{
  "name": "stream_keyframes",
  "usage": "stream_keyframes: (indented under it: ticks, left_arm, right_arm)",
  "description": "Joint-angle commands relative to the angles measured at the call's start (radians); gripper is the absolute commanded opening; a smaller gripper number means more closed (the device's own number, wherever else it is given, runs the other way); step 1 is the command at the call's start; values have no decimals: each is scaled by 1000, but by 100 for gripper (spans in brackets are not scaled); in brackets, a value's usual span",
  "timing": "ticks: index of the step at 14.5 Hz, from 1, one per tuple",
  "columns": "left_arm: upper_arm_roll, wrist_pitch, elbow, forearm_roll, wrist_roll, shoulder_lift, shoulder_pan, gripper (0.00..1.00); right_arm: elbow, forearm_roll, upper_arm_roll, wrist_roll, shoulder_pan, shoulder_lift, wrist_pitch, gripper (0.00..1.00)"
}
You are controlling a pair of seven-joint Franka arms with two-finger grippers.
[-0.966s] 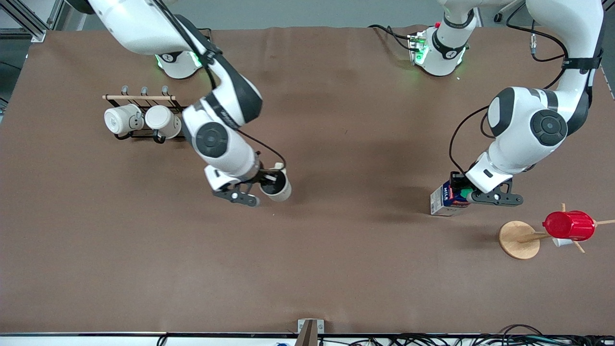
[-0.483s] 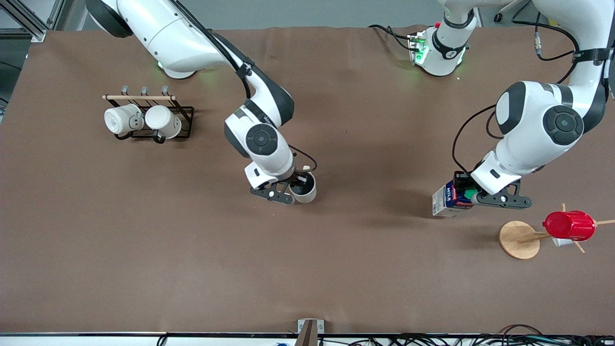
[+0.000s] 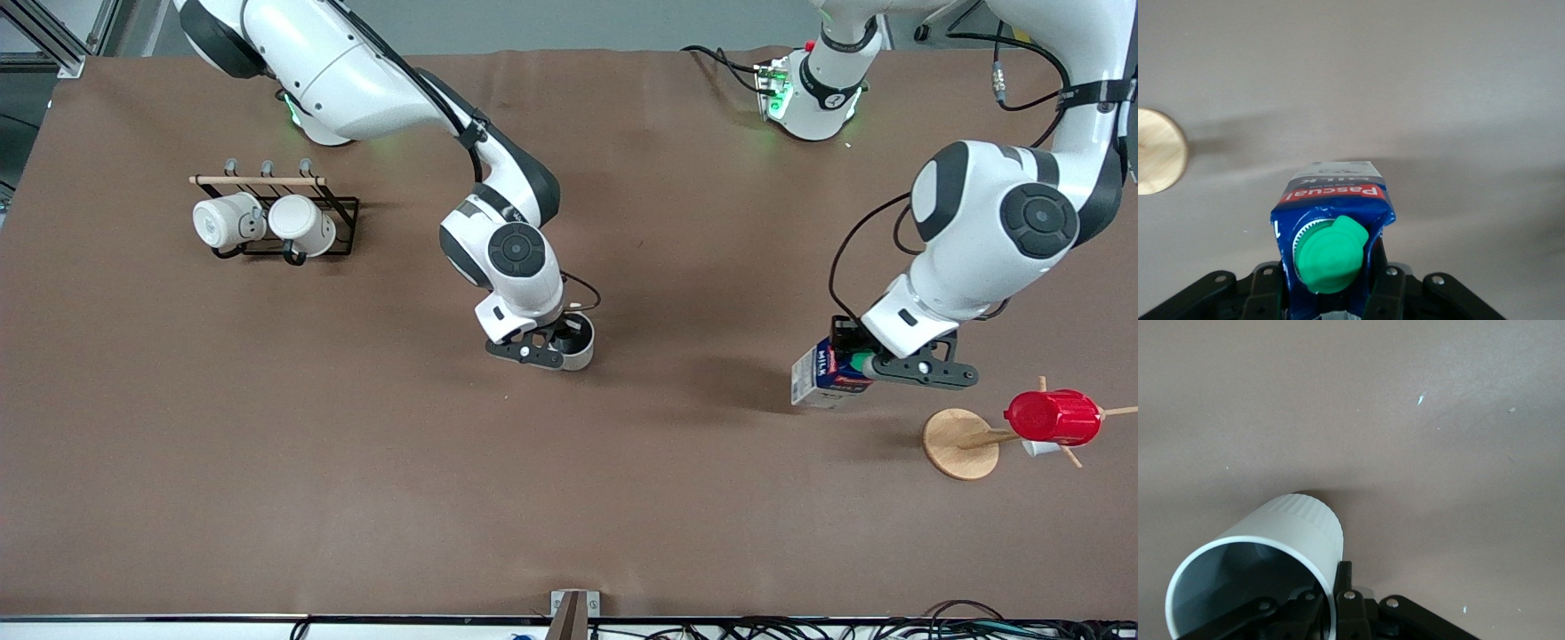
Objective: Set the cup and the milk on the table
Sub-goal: 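Carry the grey mug toward the table middle with the right gripper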
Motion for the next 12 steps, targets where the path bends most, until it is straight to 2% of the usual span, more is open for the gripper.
stream_keyframes:
  ticks: [1, 3, 4, 6, 8, 10, 12]
  left_arm:
    - [-2, -30, 34, 1, -88, 2, -59, 43]
    - [-2, -38, 54, 2, -145, 19, -94, 41]
    - [0, -41, 63, 2, -180, 34, -117, 41]
    - [0, -46, 86, 2, -243, 57, -151, 41]
    - [0, -47, 114, 4, -311, 80, -189, 41]
    - [0, -47, 154, 4, -373, 115, -223, 41]
    - [1, -47, 192, 7, -438, 152, -263, 41]
  right_arm:
    - [24, -25, -1, 24, 2, 16, 6, 13]
    - [24, -25, -1, 22, -1, 13, 6, 56]
    - [24, -25, -1, 22, -1, 12, 4, 75]
    - [24, -23, 2, 22, -6, 1, -5, 99]
    - [18, -12, 3, 19, -18, -62, -28, 100]
    - [10, -21, -3, 24, -46, -158, -140, 100]
    - [-2, -43, -3, 10, -125, -269, -207, 100]
